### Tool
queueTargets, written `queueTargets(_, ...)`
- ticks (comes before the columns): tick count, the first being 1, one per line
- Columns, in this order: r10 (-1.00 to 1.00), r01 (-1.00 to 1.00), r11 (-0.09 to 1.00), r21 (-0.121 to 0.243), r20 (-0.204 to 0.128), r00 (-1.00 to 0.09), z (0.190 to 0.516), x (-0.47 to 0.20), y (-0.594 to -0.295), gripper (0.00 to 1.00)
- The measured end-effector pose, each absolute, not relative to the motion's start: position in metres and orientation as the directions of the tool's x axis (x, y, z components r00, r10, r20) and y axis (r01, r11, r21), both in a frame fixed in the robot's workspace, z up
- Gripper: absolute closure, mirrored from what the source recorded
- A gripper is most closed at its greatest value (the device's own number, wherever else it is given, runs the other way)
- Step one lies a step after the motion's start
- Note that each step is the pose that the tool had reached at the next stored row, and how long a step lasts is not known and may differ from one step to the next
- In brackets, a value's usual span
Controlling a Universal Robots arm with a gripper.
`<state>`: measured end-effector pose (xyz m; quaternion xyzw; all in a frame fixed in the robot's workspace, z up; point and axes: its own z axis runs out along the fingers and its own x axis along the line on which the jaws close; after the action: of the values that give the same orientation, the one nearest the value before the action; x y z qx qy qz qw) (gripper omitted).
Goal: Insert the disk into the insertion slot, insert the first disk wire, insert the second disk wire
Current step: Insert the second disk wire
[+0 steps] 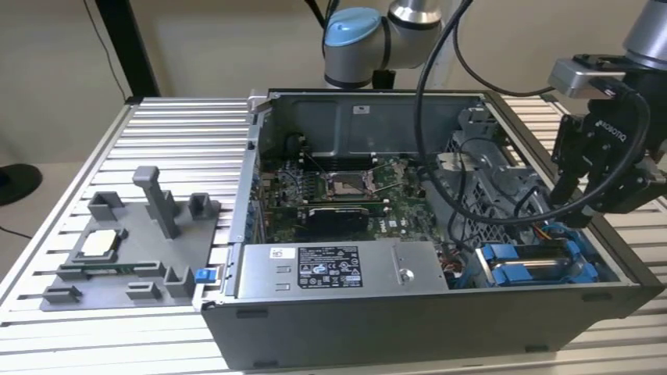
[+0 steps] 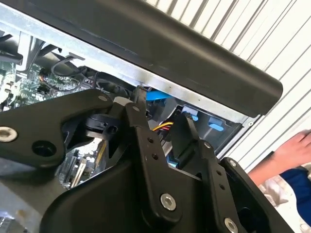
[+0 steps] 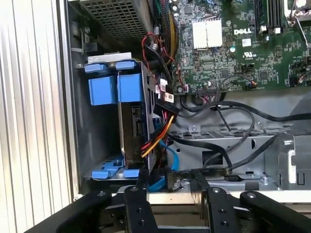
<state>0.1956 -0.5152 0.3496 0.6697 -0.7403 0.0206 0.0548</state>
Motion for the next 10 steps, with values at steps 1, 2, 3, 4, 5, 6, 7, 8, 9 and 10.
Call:
queueTargets(1, -0.990, -0.994, 0.102, 0.043, 0.106, -0.097, 0.3492, 0.1956, -0.5152, 0.00)
queueTargets(2, -0.990, -0.994, 0.102, 0.043, 0.106, -0.097, 0.3492, 0.1956, -0.5152, 1.00)
queueTargets(3, -0.990, -0.994, 0.102, 0.043, 0.106, -0.097, 0.3492, 0.1956, -0.5152, 1.00)
queueTargets(4, -0.990, -0.994, 0.102, 0.043, 0.106, -0.097, 0.3492, 0.1956, -0.5152, 1.00)
queueTargets(5, -0.990, -0.994, 0.102, 0.043, 0.106, -0.097, 0.3491, 0.1956, -0.5152, 1.00)
queueTargets(6, -0.990, -0.994, 0.102, 0.043, 0.106, -0.097, 0.3490, 0.1956, -0.5152, 1.00)
queueTargets(7, -0.990, -0.994, 0.102, 0.043, 0.105, -0.097, 0.3490, 0.1957, -0.5152, 1.00)
queueTargets(8, -0.990, -0.994, 0.102, 0.044, 0.104, -0.097, 0.3490, 0.1961, -0.5153, 1.00)
queueTargets(9, -0.990, -0.994, 0.102, 0.044, 0.102, -0.097, 0.3492, 0.1966, -0.5157, 1.00)
queueTargets(10, -0.990, -0.994, 0.102, 0.045, 0.101, -0.097, 0.3494, 0.1971, -0.5161, 1.00)
